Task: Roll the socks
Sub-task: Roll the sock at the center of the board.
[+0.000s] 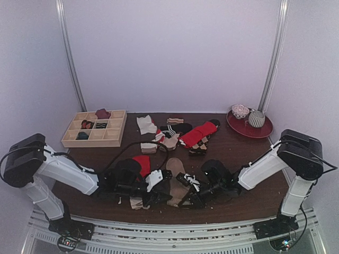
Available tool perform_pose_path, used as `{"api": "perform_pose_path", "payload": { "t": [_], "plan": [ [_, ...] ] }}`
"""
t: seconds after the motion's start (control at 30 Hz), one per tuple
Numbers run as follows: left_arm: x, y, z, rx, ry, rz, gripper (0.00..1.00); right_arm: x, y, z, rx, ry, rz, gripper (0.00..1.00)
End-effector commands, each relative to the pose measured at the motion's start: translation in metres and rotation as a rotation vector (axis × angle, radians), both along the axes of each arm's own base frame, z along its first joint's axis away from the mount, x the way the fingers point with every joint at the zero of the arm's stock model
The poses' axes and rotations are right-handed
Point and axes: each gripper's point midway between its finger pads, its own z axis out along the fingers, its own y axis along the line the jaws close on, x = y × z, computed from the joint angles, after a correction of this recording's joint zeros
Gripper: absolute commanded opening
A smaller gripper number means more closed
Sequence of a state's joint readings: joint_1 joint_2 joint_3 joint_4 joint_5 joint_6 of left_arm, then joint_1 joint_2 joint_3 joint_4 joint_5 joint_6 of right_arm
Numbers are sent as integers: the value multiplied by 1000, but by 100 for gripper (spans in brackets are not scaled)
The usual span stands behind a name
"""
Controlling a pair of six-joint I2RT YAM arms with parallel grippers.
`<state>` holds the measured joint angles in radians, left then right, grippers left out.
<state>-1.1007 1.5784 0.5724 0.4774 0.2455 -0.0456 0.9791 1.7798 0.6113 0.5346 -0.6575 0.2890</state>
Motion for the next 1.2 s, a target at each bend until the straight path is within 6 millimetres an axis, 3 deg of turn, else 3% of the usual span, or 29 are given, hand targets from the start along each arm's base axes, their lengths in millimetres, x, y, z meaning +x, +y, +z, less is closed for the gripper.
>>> {"api": "perform_pose_path", "payload": {
  "t": [0.0, 0.23, 0.4, 0.83, 0.9, 1.03, 1.17],
  "plan": [
    [0, -17, 5, -66, -105, -87, 38, -41, -45, -39, -181, 405, 2, 10],
    [-12, -27, -11, -103, -31, -146, 38, -34, -49, -45, -193, 457, -19, 13],
    [-26, -29, -3, -158, 13, -206, 39, -31, -45, -47, -188, 471, -25, 13],
    [-26, -28, -63, 7, 185, -147, 42, -30, -45, -48, -182, 460, -27, 13],
    [-26, -28, -69, 30, 200, -144, 32, -29, -44, -48, -180, 457, -28, 14],
    [-27, -24, -72, 48, 223, -126, 0, -26, -44, -47, -178, 433, -34, 18],
    [-20, -14, -89, 149, 302, -21, 0, -13, -41, -32, -142, 328, -56, 25]
  ]
}}
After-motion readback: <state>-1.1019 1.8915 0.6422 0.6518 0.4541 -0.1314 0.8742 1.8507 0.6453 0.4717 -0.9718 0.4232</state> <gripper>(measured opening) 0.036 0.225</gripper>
